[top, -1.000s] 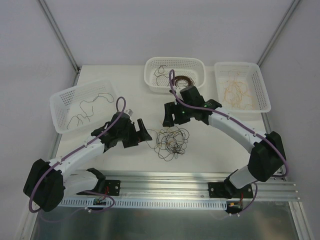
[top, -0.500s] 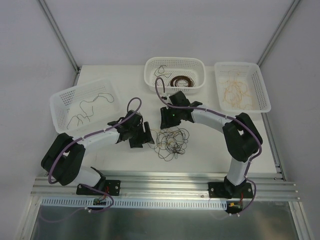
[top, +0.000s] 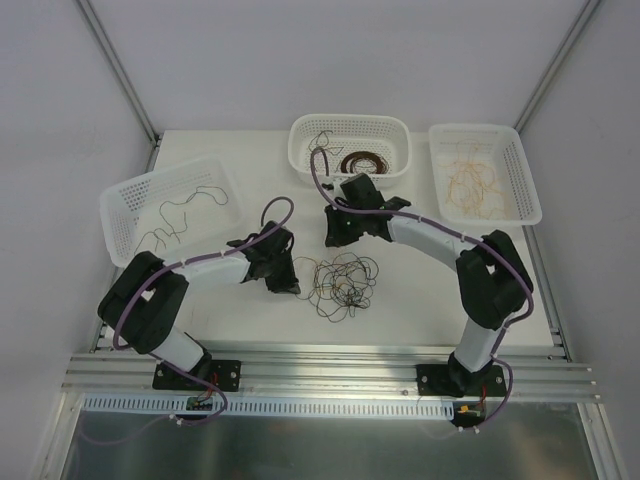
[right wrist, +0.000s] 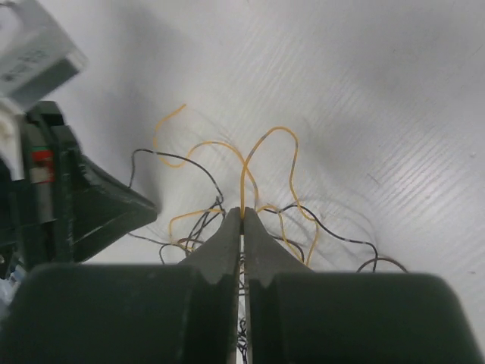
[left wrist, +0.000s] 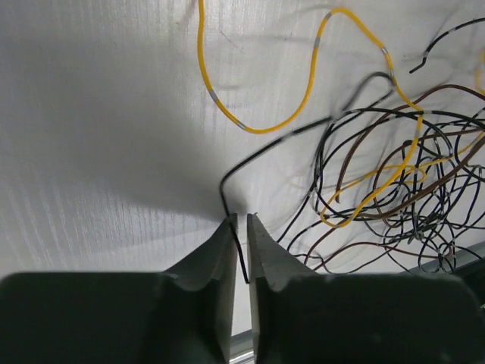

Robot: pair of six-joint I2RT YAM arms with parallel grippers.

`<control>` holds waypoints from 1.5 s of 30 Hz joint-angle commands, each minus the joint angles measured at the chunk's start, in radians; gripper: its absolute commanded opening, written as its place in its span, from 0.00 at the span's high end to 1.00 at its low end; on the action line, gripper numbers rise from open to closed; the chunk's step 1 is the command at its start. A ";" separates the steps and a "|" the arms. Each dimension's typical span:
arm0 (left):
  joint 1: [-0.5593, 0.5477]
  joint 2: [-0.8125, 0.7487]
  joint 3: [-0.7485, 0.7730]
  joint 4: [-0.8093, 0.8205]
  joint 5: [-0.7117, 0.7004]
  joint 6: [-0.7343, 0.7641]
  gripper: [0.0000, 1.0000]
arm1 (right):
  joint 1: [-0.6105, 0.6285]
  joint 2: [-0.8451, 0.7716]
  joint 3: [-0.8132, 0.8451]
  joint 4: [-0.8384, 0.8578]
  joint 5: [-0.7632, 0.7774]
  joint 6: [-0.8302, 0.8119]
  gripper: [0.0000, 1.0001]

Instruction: Untangle the cables

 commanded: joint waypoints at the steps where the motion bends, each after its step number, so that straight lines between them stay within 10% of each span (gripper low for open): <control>1: -0.010 0.011 0.020 0.010 -0.038 0.023 0.94 | -0.005 -0.150 0.094 -0.057 0.026 -0.067 0.99; 15: 0.071 -0.090 -0.040 -0.069 -0.129 0.081 1.00 | -0.324 -0.494 0.382 -0.260 -0.050 -0.041 0.99; 35: 0.580 -0.462 -0.112 -0.319 -0.227 0.212 1.00 | -0.788 -0.652 0.523 -0.136 -0.305 0.174 0.99; 45: 0.623 -0.526 -0.053 -0.366 -0.092 0.305 1.00 | -0.697 -0.597 0.488 -0.030 -0.491 0.284 0.99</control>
